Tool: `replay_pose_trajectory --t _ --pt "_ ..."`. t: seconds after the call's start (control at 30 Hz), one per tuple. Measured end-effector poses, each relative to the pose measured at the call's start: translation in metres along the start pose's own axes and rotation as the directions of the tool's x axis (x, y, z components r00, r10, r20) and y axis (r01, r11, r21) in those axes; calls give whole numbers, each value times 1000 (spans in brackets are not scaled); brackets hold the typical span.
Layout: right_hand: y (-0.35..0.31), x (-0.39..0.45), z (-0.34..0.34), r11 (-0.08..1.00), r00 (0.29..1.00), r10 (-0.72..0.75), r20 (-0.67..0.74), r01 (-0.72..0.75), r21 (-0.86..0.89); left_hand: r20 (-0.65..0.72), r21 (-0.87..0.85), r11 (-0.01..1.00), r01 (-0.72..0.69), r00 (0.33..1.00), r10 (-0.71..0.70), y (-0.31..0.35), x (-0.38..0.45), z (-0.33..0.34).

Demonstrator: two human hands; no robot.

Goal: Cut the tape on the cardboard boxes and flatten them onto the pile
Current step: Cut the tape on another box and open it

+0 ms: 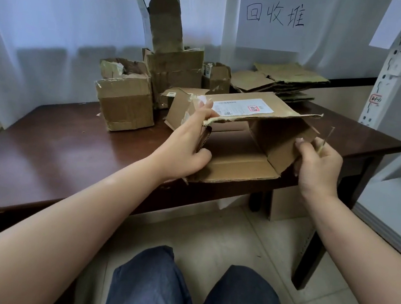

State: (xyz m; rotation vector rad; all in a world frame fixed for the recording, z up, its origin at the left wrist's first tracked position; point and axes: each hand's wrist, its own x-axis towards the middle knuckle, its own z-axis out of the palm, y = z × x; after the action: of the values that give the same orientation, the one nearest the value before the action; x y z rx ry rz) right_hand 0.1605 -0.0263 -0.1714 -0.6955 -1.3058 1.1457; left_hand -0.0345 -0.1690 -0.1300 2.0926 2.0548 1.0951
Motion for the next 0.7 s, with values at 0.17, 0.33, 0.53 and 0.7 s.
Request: replay_pose_trajectory --t 0.17,0.33,0.53,0.7 --pt "7 7 -13 969 980 175 -99 -154 195 158 31 998 61 985 -65 6 4 15" --pt "2 18 -37 946 940 236 -245 -165 278 382 156 986 57 917 -113 3 15 26" --pt "-12 42 -46 993 952 112 -284 -118 -3 593 172 971 168 769 -238 10 33 19" --pt "-32 70 -26 836 993 -10 122 75 -543 467 154 949 274 826 -315 17 51 18"
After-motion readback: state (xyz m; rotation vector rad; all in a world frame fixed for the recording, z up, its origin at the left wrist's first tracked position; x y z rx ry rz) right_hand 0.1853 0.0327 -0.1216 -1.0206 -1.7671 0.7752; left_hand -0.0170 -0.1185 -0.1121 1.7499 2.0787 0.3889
